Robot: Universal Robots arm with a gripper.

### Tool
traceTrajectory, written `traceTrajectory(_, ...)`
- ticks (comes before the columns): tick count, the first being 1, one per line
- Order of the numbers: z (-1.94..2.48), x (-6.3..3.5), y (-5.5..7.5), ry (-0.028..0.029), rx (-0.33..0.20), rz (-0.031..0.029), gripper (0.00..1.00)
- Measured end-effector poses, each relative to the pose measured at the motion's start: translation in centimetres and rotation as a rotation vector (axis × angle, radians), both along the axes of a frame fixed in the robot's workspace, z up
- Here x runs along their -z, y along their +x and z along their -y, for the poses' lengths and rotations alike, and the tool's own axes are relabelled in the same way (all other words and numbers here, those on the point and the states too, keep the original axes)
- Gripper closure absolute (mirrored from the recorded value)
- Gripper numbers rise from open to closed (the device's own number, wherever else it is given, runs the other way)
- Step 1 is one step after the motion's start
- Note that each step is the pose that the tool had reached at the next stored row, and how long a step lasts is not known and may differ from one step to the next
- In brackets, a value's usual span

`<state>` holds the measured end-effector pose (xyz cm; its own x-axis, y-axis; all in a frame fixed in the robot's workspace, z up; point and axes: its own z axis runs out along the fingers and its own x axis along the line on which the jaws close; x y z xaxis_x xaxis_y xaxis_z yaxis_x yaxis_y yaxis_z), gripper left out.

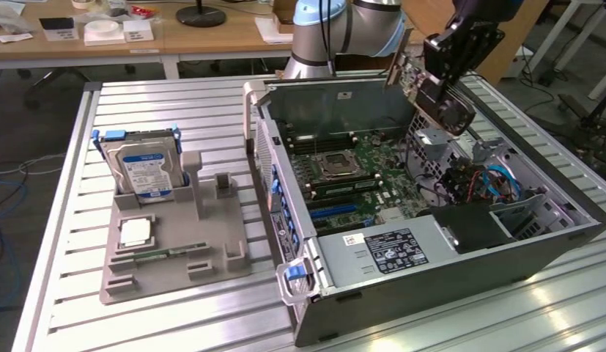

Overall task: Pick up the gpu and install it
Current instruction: 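Insert the gpu into the slot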

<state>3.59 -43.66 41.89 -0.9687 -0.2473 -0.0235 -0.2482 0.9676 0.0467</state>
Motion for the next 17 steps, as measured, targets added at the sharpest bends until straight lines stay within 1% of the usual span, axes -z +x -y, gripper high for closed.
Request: traceTrajectory(17,0.0,0.06,0.0,0.0067,-0.287,0.0,0.73)
